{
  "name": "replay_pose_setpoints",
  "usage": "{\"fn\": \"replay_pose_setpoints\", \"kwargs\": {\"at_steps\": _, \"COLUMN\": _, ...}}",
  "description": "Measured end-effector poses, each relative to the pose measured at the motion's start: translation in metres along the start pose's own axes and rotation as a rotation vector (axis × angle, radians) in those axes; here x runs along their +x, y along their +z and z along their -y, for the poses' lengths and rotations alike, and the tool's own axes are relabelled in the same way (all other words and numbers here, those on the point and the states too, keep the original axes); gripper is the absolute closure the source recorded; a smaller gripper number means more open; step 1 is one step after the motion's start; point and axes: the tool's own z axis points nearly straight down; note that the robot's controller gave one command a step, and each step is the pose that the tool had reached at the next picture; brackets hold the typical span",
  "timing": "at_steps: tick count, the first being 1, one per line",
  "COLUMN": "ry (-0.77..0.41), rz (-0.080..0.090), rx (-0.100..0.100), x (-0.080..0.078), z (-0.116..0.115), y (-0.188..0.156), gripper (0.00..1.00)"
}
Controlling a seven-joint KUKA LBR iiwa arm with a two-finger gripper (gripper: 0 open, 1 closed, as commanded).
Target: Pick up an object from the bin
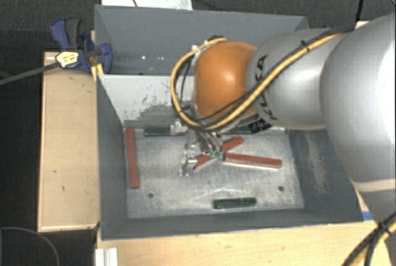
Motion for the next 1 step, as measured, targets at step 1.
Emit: {"fn": "replay_pose_setpoints", "kwargs": {"at_steps": 1, "ry": -0.07, "rz": -0.013, "rx": 0.009, "x": 0.0078, "z": 0.0308, "y": 0.033, "gripper": 0.0}}
